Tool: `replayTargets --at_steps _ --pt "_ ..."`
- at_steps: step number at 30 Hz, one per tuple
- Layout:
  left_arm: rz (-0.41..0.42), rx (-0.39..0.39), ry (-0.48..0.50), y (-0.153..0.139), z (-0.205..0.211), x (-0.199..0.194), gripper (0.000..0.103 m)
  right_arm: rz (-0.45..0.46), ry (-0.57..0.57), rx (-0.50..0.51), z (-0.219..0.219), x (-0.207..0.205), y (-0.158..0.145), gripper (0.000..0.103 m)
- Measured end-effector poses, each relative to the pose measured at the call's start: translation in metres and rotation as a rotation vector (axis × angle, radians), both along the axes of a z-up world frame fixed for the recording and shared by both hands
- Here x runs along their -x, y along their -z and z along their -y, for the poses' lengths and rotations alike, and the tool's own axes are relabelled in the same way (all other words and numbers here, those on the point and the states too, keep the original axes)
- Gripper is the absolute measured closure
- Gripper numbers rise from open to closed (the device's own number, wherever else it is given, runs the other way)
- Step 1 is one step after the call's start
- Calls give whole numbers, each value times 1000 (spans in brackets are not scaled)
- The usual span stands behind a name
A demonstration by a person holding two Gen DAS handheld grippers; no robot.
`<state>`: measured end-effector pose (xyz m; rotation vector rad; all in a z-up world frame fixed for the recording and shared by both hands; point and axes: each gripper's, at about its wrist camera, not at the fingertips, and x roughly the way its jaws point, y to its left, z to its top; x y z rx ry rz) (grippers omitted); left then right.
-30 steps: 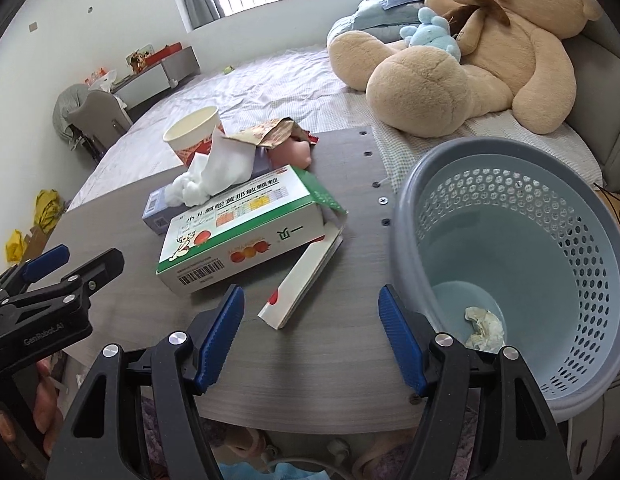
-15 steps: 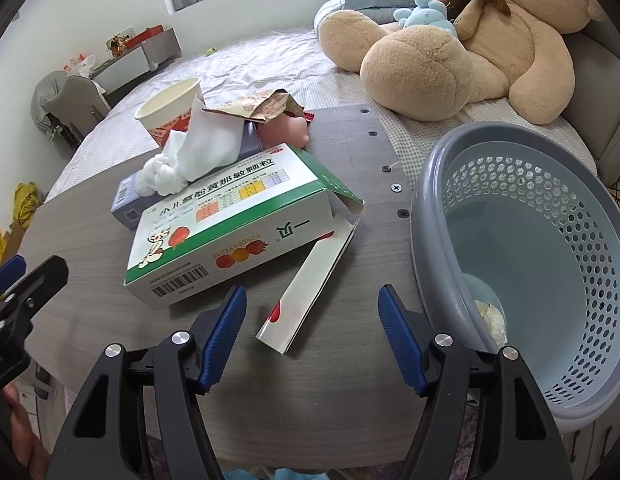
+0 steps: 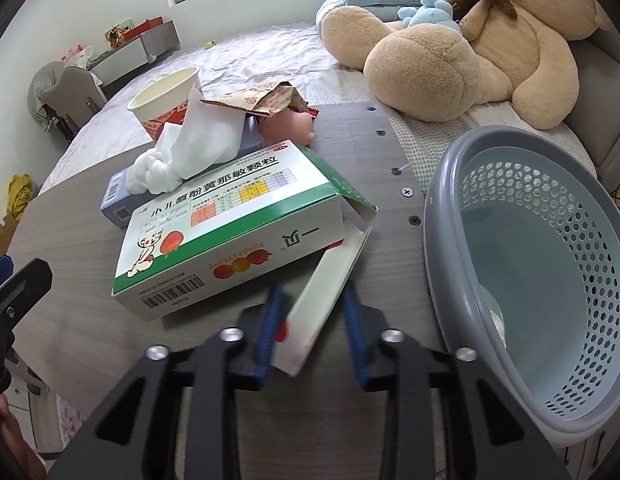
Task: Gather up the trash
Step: 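Grasp the white paper strip beside the green box with the right gripper, then hold the paper strip in the right gripper while the left gripper grasps the green medicine box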
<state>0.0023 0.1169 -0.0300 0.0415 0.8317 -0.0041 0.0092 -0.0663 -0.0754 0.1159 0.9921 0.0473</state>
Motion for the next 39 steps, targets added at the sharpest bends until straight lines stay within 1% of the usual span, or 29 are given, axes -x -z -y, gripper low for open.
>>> replayTargets --at_steps 2,5,10,18,25,31,39 --pt "1 0 2 0 0 0 6 -9 -4 -18 2 3 0 85" --pt "2 0 9 -2 2 1 6 -23 -19 -41 5 12 -1 88" --pt "-4 -5 26 -2 9 0 6 -25 -40 -74 11 32 -9 88" --pt "-9 -12 51 -3 20 -2 6 8 -35 -111 25 57 -27 88" --pt "-18 -29 75 0 32 -7 6 42 -25 -146 38 63 -36 88" --pt "-24 -39 64 5 32 -26 6 56 -21 -173 45 64 -39 88" --pt "-16 -106 27 14 21 -55 6 81 -27 -181 44 62 -47 88"
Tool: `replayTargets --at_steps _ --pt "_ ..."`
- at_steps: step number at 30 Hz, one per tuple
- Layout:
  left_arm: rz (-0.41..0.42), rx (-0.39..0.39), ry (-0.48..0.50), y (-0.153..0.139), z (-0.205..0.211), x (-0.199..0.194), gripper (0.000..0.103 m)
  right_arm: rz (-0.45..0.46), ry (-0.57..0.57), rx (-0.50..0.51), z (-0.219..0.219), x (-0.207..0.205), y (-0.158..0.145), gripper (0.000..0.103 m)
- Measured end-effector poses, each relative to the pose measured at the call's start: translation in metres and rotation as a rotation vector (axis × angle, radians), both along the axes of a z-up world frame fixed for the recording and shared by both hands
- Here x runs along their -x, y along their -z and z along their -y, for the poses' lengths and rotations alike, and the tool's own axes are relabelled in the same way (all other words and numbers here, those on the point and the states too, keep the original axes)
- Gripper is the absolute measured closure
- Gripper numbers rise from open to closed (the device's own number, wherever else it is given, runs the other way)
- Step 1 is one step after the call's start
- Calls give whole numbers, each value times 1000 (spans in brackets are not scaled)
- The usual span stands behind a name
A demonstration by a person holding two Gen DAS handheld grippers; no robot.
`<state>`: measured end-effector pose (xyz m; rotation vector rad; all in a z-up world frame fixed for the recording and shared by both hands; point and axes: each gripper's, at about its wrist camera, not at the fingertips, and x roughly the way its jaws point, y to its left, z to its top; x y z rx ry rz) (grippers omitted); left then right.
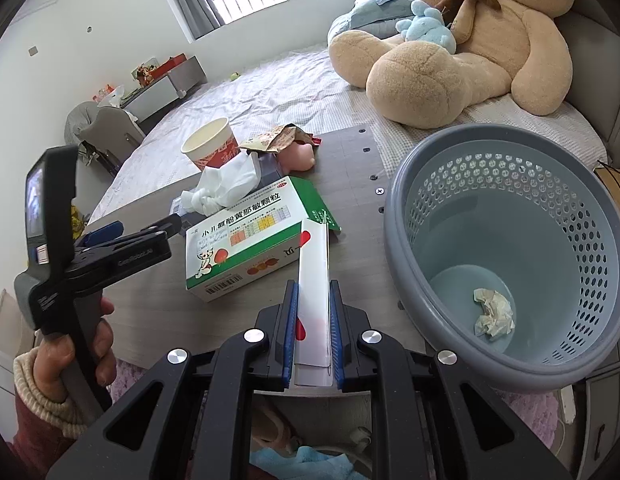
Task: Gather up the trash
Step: 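Hold the paper strip in the right gripper while the left gripper grasps the green medicine box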
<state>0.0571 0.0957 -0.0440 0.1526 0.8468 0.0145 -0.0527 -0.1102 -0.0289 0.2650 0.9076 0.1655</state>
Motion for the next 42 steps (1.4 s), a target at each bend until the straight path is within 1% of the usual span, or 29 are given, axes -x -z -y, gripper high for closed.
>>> replayTargets --at_steps 6,10,14,17,21,27,35,42 --pt "-20 -16 -14 11 -11 -15 6 -8 -3 3 -2 -3 1 88" --pt "-16 -20 3 13 -13 -19 6 -12 -12 5 -5 -6 2 88" --pt "-30 -11 17 17 -17 -24 6 -12 -19 7 -8 -7 2 88" --pt "-35 -21 39 20 -15 -24 6 -10 -18 6 -9 -7 1 88" --pt "-33 -43 54 23 -9 -20 6 -9 -16 5 -9 -7 1 88" --pt "-49 -19 74 25 -5 -12 6 -3 -9 2 -7 -6 -2 88" --pt "-99 10 107 34 2 8 6 12 18 -1 3 -2 -5 88" --pt "-104 40 152 28 19 28 6 26 52 2 18 3 -8 88"
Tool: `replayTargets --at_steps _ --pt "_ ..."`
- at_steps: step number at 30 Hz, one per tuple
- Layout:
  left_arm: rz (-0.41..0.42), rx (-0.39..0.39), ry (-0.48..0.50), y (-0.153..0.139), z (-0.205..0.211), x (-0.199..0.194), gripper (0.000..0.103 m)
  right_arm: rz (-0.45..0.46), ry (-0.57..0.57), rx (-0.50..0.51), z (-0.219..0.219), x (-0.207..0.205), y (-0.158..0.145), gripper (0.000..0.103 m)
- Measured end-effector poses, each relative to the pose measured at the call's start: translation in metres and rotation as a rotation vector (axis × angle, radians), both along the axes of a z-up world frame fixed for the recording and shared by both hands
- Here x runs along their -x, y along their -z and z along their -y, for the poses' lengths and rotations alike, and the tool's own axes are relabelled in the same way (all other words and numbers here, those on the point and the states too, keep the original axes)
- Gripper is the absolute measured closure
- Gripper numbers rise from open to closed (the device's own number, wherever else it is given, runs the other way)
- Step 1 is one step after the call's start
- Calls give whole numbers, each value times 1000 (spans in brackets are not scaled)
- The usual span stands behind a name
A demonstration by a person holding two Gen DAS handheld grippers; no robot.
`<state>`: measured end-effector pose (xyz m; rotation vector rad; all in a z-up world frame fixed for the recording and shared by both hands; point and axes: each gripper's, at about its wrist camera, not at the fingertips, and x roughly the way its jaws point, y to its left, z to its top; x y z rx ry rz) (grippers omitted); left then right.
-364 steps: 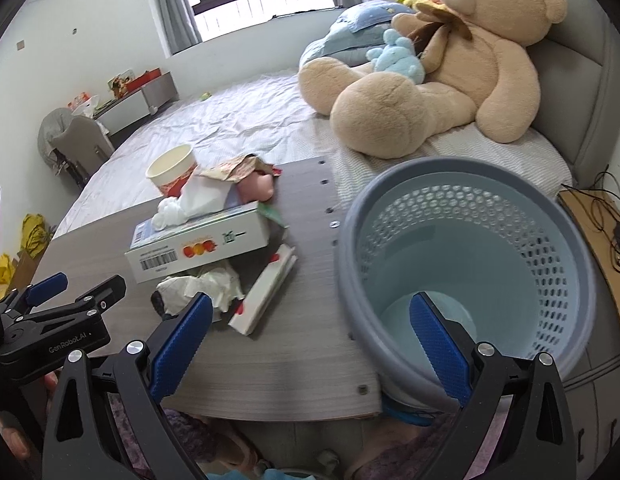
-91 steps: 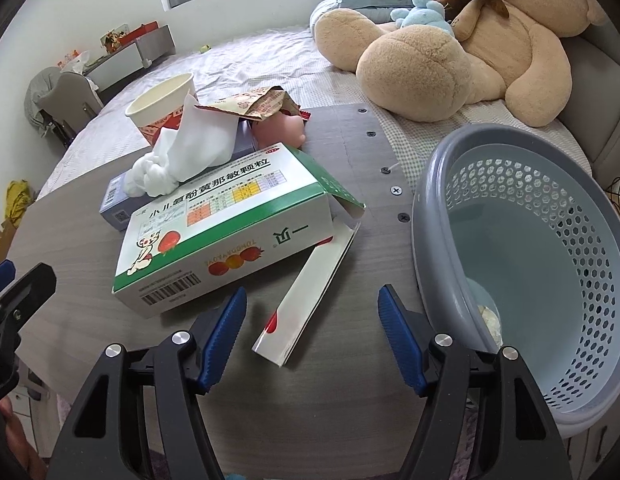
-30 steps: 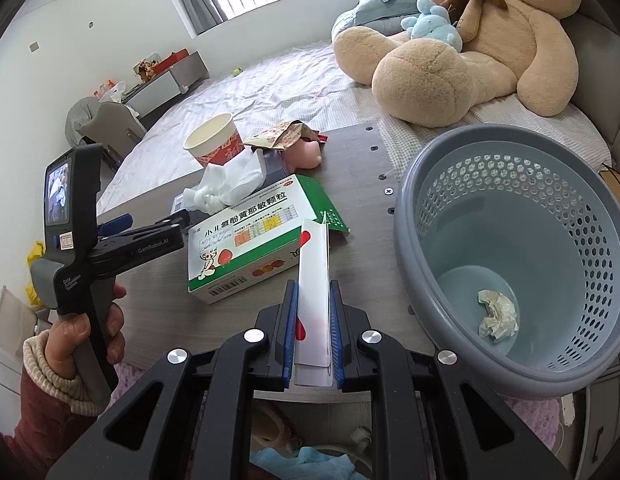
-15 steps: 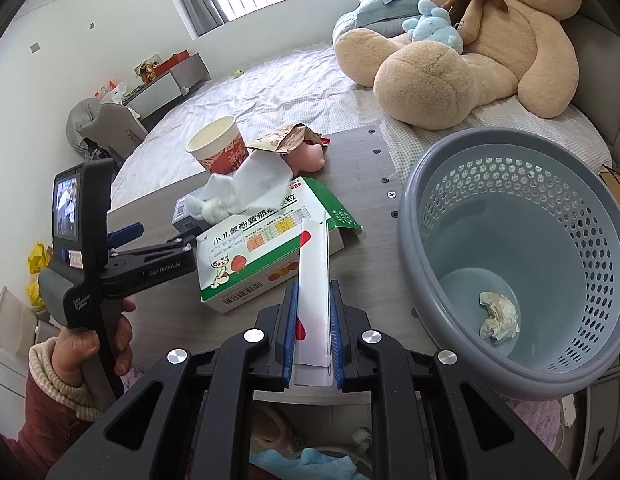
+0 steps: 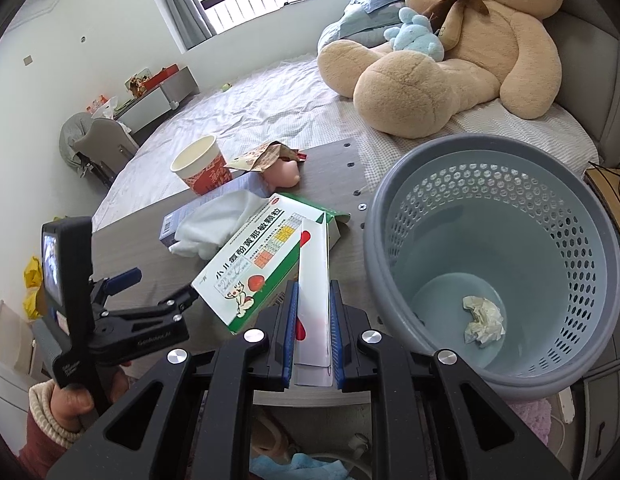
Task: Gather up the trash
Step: 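Hold the paper strip in the right gripper while the left gripper grasps the green medicine box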
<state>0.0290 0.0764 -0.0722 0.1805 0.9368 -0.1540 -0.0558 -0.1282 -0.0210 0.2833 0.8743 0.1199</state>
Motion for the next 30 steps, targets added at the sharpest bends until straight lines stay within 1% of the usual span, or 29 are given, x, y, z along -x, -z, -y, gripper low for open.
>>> replayTargets --at_steps 2,6,12,16,18,22,26,30 --pt "6 3 17 -3 7 7 6 3 10 -2 5 1 0 88" --pt "29 -34 11 -11 14 16 6 7 27 -12 16 2 0 88" --pt "55 -5 26 -32 21 27 6 21 46 -27 31 6 2 88" --pt "51 33 71 -43 39 28 6 32 66 -40 43 10 0 88" --pt "41 44 95 -43 51 26 6 34 73 -48 49 12 -1 88" --pt "-6 72 145 -39 77 18 6 38 82 -57 59 14 -2 88" --pt "-27 45 165 -30 99 11 6 40 91 -74 68 15 -3 88" --pt "-59 2 149 -19 107 0 6 41 94 -86 75 16 -3 88"
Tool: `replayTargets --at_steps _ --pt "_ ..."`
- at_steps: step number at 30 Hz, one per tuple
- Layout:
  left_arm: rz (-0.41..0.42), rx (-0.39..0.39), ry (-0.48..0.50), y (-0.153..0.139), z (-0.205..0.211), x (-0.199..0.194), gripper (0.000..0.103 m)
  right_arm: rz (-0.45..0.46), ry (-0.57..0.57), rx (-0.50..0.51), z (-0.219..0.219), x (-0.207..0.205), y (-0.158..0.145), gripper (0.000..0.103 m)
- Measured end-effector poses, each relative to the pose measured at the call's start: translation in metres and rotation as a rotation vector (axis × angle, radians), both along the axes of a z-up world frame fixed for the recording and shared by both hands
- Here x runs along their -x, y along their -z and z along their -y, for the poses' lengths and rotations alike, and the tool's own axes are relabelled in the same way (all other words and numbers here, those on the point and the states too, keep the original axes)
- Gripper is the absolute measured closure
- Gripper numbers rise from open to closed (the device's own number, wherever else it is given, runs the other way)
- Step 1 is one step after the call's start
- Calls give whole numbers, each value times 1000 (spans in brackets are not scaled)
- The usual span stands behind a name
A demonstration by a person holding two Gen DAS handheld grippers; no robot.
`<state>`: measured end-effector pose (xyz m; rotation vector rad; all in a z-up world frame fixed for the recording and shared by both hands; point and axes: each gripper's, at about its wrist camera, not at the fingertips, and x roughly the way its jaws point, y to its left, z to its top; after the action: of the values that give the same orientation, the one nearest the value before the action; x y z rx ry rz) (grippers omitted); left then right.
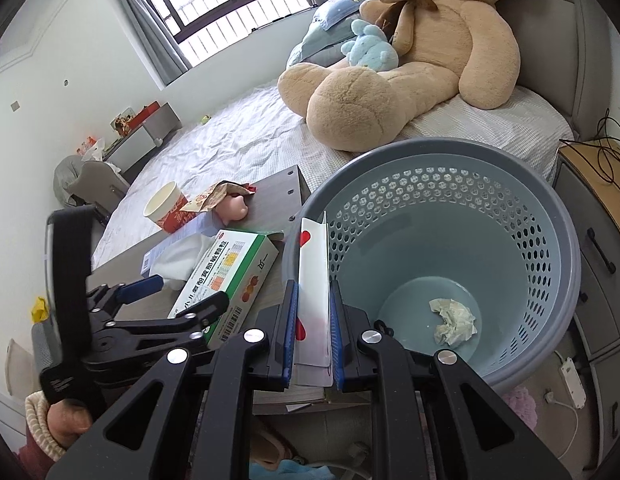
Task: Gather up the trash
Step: 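Hold the paper strip in the right gripper while the left gripper grasps the green medicine box, then carry the green box and paper strip over the wastebasket and open both grippers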
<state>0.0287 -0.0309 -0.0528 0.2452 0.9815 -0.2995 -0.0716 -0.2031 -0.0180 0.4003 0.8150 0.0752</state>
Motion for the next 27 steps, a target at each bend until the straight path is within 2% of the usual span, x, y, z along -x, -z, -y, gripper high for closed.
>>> replayTargets --at_steps 6,16,17,21,27 --pt "-61 -21 -9 13 7 -10 6 0 12 -17 13 0 1 88" --pt "-97 -21 -18 24 21 -22 7 2 30 -28 21 5 2 88" --pt "-96 -20 -17 25 22 -22 8 2 32 -28 21 5 2 88" --pt "-109 2 -17 28 20 -23 25 -2 38 -28 20 7 2 88" --pt "-101 17 -20 24 11 -15 26 -2 43 -22 19 7 2 88"
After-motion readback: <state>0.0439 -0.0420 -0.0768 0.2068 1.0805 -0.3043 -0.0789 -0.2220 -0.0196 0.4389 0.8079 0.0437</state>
